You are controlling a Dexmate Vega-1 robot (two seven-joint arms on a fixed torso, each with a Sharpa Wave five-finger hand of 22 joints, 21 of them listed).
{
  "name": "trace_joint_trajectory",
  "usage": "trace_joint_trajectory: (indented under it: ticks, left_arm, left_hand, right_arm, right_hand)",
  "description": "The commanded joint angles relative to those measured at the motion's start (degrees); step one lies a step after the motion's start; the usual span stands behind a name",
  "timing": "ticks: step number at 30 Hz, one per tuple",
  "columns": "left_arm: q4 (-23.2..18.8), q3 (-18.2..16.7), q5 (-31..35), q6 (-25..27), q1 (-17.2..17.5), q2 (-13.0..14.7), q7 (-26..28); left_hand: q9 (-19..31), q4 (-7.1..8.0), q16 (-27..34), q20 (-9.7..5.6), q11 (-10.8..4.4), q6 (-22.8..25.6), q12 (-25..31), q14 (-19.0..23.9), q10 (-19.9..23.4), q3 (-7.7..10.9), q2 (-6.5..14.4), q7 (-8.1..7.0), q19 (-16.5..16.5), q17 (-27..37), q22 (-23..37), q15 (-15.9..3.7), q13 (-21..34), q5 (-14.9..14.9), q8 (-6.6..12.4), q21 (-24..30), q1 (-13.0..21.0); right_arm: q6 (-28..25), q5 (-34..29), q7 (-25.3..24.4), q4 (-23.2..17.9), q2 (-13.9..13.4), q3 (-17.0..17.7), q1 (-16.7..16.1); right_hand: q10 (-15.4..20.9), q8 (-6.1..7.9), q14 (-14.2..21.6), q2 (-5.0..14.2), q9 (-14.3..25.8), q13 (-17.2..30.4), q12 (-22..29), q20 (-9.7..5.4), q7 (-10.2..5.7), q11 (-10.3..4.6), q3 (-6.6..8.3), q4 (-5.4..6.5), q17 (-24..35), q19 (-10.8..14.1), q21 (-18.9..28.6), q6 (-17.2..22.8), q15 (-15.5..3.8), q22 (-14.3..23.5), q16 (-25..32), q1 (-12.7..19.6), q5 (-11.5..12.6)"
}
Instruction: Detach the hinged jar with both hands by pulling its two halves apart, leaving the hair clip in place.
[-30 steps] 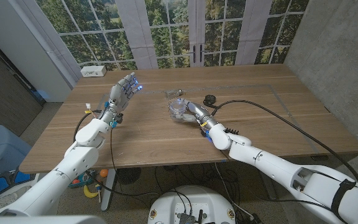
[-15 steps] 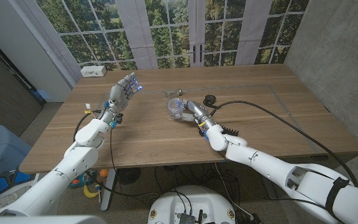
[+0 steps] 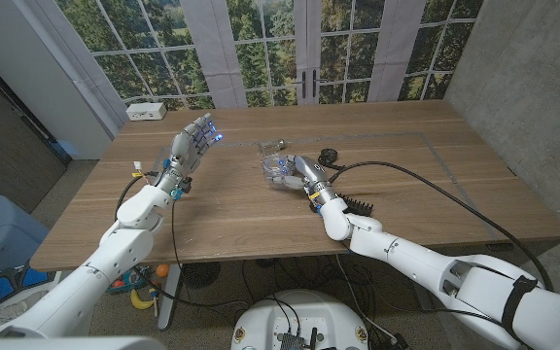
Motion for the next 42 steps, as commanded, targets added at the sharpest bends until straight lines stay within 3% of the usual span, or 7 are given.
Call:
trace_joint_trajectory:
  ticks: [1, 13, 16, 20, 22, 25, 42]
  left_arm:
    - [-0.1, 0.2, 0.3, -0.1, -0.2, 0.1, -0.1]
    - [-1.1, 0.4, 1.7, -0.1, -0.1, 0.4, 1.2]
    - [-2.5, 0.2, 3.8, -0.1, 0.6, 0.9, 3.9]
    - [-5.1, 0.0, 7.7, 0.8, 1.7, 2.2, 8.2]
    - [-6.0, 0.0, 9.2, 1.3, 2.0, 2.7, 9.6]
    - [-7.4, 0.0, 11.2, 2.4, 2.3, 3.6, 11.4]
    - [-16.7, -0.2, 26.3, 10.6, 4.1, 8.9, 22.0]
  left_hand:
    - [0.0, 0.3, 0.0, 0.46, -0.22, -0.1, -0.2, 0.5, 0.0, -0.08, 0.7, -0.39, 0.2, 0.1, -0.1, -1.48, 0.1, 0.5, -0.11, 0.0, -0.3]
    - [0.0, -0.25, -0.1, 0.36, -0.23, 1.0, -0.2, 0.7, 0.2, 0.14, 0.6, -0.86, 0.4, 0.0, -0.1, -1.57, 0.1, 0.5, 0.23, -0.2, 0.4]
    - [0.0, -2.16, 0.0, 0.3, -0.12, 2.1, 0.0, 1.5, 0.9, 1.16, 0.8, -0.57, 0.9, -0.2, -0.3, -1.74, 0.0, 0.3, 0.5, -0.5, 2.5]
    - [0.1, -7.43, 0.0, 0.29, -0.42, 4.4, 0.1, 2.9, 2.1, 4.62, 2.2, -2.69, 2.3, -0.3, -0.4, -1.83, 0.0, -0.4, 0.98, -1.2, 8.9]
    - [0.2, -8.0, 0.1, 0.23, -0.48, 4.2, 0.1, 3.3, 2.2, 5.29, 2.3, -3.24, 2.6, -0.3, -0.4, -2.04, 0.0, -0.4, 0.84, -1.4, 10.4]
    - [0.2, -8.35, 0.0, 0.35, -0.42, 4.9, 0.0, 3.5, 2.3, 6.11, 2.4, -4.59, 2.7, -0.3, -0.4, -2.15, 0.1, -0.4, 1.06, -1.7, 12.3]
    - [0.6, -8.82, 0.3, 2.11, -0.43, 7.5, 0.4, 6.4, 4.4, 10.18, 2.7, -5.74, 4.2, -0.2, -0.3, -2.04, 0.3, 0.0, 2.1, -2.8, 23.0]
  right_arm:
    - [2.1, 0.6, -4.8, -0.8, -0.2, 0.8, -0.9]
    - [3.3, 3.1, -4.9, -6.7, -2.2, 4.3, -3.7]
    - [3.2, 5.3, -2.6, -9.7, -3.1, 5.7, -4.9]
    - [3.3, 7.5, -0.5, -12.9, -3.9, 7.6, -6.4]
    - [3.6, 8.6, 0.4, -14.1, -4.1, 8.5, -7.1]
    - [3.3, 9.1, 0.9, -15.5, -4.3, 9.5, -7.8]
    - [1.5, 18.1, 10.0, -24.5, -6.0, 15.1, -12.3]
  right_hand:
    - [12.4, 0.49, 8.5, 12.81, 0.2, 0.9, 0.5, -8.04, -12.73, -10.74, 2.53, 0.59, 1.4, -0.6, 1.3, 12.7, -12.13, 0.2, 0.2, 14.2, -0.2]
    - [13.6, 0.45, 10.1, 12.65, 0.2, 2.5, 0.9, -8.19, -12.05, -10.6, 2.35, 0.49, 3.8, -0.9, 3.0, 13.4, -12.07, 0.5, 0.4, 15.1, -0.4]
    - [13.8, 0.49, 10.3, 12.69, 0.2, 2.8, 0.9, -8.18, -11.9, -10.51, 2.32, 0.52, 4.3, -0.9, 3.5, 13.7, -12.09, 0.5, 0.3, 15.3, -0.5]
    - [14.1, 0.5, 10.6, 12.72, 0.2, 3.4, 1.0, -8.11, -11.58, -10.21, 2.36, 0.4, 5.2, -1.0, 4.1, 14.1, -12.13, 0.6, 0.4, 15.8, -0.5]
    - [14.2, 0.49, 10.8, 12.72, 0.2, 3.6, 1.0, -8.07, -11.34, -10.18, 2.37, 0.38, 5.5, -1.1, 4.2, 14.1, -12.12, 0.6, 0.4, 15.9, -0.6]
    - [14.1, 0.46, 10.9, 12.64, 0.2, 4.0, 0.9, -8.09, -11.21, -10.82, 2.35, 0.33, 6.0, -1.1, 4.6, 14.3, -12.1, 0.6, 0.4, 16.1, -0.7]
    - [15.0, 0.27, 12.1, 12.97, 0.1, 6.0, 1.0, -7.5, -9.29, -10.11, 2.68, 0.22, 9.1, -1.3, 6.7, 14.8, -12.03, 0.4, 0.6, 17.4, -1.4]
